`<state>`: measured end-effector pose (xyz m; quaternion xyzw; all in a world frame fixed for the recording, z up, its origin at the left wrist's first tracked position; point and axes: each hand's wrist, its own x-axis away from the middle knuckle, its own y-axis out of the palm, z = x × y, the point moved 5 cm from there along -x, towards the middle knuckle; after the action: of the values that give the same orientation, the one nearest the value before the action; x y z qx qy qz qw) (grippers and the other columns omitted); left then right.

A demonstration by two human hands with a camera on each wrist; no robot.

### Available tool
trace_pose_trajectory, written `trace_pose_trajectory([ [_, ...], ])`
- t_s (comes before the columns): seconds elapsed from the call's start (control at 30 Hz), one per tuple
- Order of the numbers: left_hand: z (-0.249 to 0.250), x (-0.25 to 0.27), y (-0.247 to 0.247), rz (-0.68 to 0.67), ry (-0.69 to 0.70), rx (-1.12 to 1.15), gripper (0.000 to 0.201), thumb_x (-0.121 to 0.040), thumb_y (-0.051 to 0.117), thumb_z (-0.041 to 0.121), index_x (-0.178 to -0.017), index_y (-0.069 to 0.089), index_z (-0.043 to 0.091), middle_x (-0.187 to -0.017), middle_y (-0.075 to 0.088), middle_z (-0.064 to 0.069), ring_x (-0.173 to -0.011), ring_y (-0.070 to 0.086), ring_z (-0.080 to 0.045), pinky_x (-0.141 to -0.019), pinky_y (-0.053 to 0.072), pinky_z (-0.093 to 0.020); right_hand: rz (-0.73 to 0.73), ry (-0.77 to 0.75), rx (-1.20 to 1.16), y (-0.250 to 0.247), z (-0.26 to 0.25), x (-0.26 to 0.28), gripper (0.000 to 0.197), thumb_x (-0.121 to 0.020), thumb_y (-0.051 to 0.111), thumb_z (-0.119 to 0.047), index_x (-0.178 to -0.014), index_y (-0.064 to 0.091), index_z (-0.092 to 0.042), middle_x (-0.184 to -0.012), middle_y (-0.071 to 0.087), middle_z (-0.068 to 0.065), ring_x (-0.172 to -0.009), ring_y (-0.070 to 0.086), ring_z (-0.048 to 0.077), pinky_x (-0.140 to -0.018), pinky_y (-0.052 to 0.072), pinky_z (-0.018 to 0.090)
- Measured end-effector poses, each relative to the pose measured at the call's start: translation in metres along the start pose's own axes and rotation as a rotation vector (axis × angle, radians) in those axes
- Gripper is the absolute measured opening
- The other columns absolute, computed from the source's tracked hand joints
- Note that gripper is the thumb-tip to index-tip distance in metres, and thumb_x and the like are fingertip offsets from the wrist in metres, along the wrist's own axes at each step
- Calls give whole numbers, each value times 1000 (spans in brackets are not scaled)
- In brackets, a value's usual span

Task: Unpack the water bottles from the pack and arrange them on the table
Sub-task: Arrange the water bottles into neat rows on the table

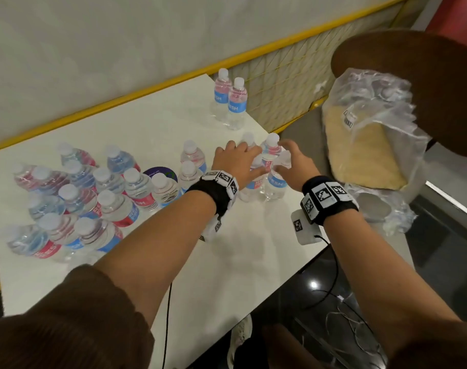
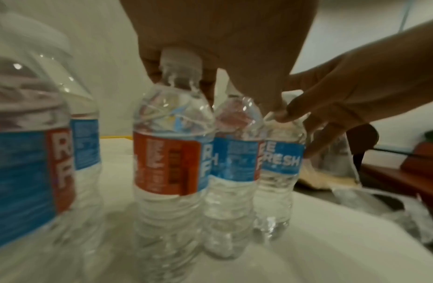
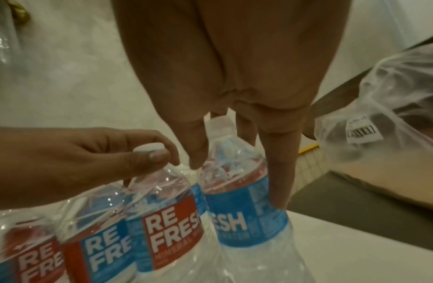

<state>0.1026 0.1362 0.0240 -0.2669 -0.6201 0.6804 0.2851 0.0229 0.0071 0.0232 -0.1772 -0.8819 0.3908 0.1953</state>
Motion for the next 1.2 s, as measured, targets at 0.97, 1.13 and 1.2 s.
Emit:
trace_pose_trajectory([
  [0.97,-107,187,-13,311,393,134,36,-85,52,48,-79,67,16,-58,55,-1,-55,56,-21,-46,43,-28,-429,-89,-373,149,-82,94,55,-83,67,-40,-131,41,-32,-120,56,-8,-111,54,15,-93,46,33],
  [1.13,-108,191,-14,314,322,180,40,-85,54,52,-92,68,15,-74,60,-3,-70,59,-23,-62,48,-29,-367,45,-523,158,-73,104,64,-85,66,-38,-139,34,-24,-130,53,-5,-113,54,14,-89,46,30],
  [1.2,-105,192,-13,332,298,181,44,-84,54,54,-95,68,14,-80,62,-3,-73,59,-23,-64,50,-31,-348,44,-524,159,-72,107,65,-85,65,-36,-140,33,-22,-130,53,-4,-109,54,13,-78,46,21],
])
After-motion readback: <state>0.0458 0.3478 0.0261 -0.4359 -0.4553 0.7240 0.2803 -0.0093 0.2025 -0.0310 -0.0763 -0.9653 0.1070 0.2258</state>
